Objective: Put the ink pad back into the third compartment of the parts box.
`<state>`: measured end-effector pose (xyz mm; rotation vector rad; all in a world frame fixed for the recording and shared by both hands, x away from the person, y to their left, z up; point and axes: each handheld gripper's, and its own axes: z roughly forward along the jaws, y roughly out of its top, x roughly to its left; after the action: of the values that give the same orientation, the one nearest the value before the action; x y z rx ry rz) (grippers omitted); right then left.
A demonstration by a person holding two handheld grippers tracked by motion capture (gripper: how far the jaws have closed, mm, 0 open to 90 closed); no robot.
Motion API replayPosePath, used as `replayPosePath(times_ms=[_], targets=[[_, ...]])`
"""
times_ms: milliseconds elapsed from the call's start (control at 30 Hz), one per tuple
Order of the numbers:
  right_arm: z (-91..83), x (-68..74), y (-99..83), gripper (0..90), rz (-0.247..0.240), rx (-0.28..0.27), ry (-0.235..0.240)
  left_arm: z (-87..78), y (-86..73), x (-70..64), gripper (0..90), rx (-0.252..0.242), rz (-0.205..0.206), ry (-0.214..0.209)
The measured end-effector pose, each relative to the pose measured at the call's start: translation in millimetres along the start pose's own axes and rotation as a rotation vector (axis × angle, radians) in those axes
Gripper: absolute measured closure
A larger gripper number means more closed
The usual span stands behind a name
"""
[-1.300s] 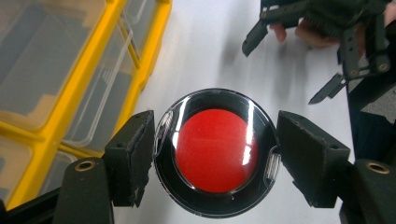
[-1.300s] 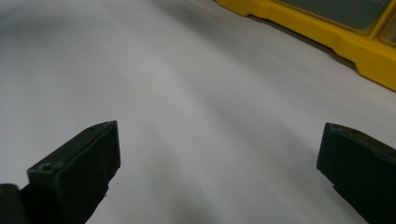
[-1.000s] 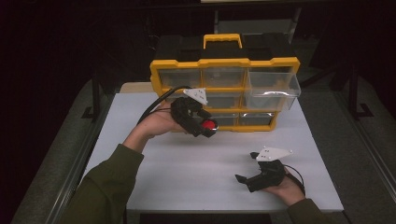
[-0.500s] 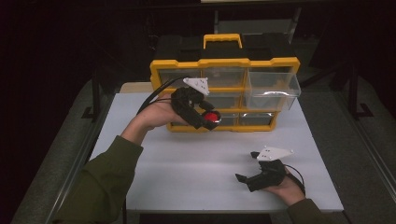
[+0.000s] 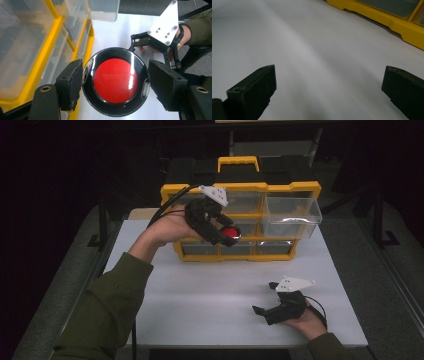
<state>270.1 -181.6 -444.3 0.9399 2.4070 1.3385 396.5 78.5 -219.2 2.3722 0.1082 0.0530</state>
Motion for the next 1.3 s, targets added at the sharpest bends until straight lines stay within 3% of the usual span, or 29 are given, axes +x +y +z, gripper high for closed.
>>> replayPosePath(times_ms=[433, 867, 1300], targets=[[-0.8, -0.5, -0.1, 0.0, 0.001, -0.007, -0.001, -16.8, 40.2, 5.1, 29.6, -0.009, 0.036, 0.018], [-1.3, -0.4, 0.0, 0.0, 0.004, -0.011, 0.002, -14.5, 74.4, 12.4, 29.7, -0.026, 0.046, 0.017], [-2.8, -0.8, 0.0, 0.0, 0.006, -0.020, 0.002, -2.1, 108.2, 20.4, 29.7, -0.042, 0.056, 0.011]])
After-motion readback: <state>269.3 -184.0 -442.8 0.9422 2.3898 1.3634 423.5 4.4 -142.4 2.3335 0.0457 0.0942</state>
